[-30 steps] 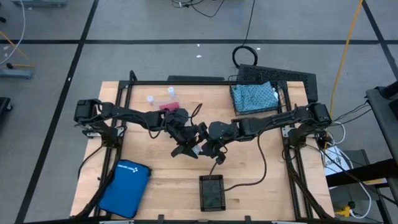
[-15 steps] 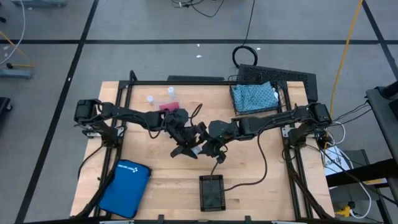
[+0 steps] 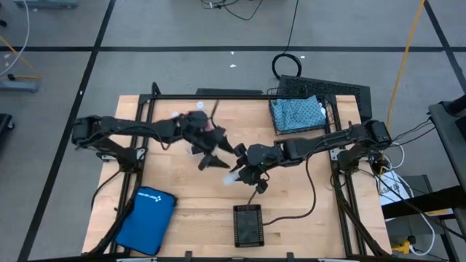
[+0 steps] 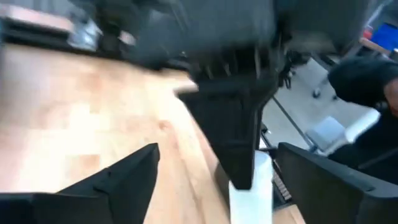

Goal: Pick & Place Medicine items
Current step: Put the top left transparent pill bottle into the black bin

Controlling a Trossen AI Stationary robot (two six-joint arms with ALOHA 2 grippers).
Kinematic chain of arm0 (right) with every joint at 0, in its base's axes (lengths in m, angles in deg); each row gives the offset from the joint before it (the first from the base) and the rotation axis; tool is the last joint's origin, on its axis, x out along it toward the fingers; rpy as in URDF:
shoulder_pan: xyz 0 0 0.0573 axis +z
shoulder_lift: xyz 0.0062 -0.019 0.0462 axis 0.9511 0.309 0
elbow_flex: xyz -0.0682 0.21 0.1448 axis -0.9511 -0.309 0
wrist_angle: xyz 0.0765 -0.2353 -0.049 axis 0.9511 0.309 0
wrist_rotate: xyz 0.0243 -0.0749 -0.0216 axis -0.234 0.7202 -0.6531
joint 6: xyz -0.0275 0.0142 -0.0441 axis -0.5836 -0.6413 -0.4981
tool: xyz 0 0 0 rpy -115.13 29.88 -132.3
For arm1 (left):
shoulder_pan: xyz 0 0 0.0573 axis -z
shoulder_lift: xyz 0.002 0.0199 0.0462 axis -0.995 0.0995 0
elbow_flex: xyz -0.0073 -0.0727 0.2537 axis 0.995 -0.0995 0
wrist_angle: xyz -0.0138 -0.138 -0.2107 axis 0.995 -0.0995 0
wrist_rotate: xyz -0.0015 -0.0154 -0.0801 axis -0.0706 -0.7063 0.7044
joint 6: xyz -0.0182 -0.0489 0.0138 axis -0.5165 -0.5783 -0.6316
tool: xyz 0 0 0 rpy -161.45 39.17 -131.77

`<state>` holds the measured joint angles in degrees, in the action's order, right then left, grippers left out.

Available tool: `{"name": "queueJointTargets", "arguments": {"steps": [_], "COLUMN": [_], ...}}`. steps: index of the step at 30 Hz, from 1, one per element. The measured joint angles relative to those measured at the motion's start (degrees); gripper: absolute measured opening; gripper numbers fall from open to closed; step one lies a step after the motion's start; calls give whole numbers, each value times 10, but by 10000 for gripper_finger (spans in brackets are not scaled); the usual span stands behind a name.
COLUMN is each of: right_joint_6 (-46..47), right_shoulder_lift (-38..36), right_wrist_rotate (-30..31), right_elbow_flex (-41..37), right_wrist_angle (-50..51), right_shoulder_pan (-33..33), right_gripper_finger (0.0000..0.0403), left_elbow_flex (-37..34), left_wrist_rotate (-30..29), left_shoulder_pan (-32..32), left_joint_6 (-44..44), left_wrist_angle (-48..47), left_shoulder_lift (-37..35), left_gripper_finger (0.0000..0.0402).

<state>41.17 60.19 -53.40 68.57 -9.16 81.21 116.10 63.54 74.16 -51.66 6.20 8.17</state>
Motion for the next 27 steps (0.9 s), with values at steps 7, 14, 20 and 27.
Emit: {"name": "queueJointTargets", "arguments": {"steps": [7,14,20,27], "right_joint_6": [11,83,157,220], "right_shoulder_lift": [-5,-5,8,65], "right_wrist_rotate": [63,123,146,150], "right_elbow_flex": [0,0,0,0], "right_wrist_angle": [16,40,44,92], "right_shoulder_pan": [60,130,194,228], "right_gripper_finger": [130,130,130,130], "left_elbow_flex": [0,0,0,0], "left_wrist_rotate": [-35,-208,-294,-290], "left_shoulder_pan": [-70,-113,-118,-113], "left_joint_6": [8,5,-36,-48], "left_wrist_angle": [-3,6,-1,6], "left_shoulder_lift": [-59,-73,-71,-71], "left_gripper_finger": [360,362,363,363]}}
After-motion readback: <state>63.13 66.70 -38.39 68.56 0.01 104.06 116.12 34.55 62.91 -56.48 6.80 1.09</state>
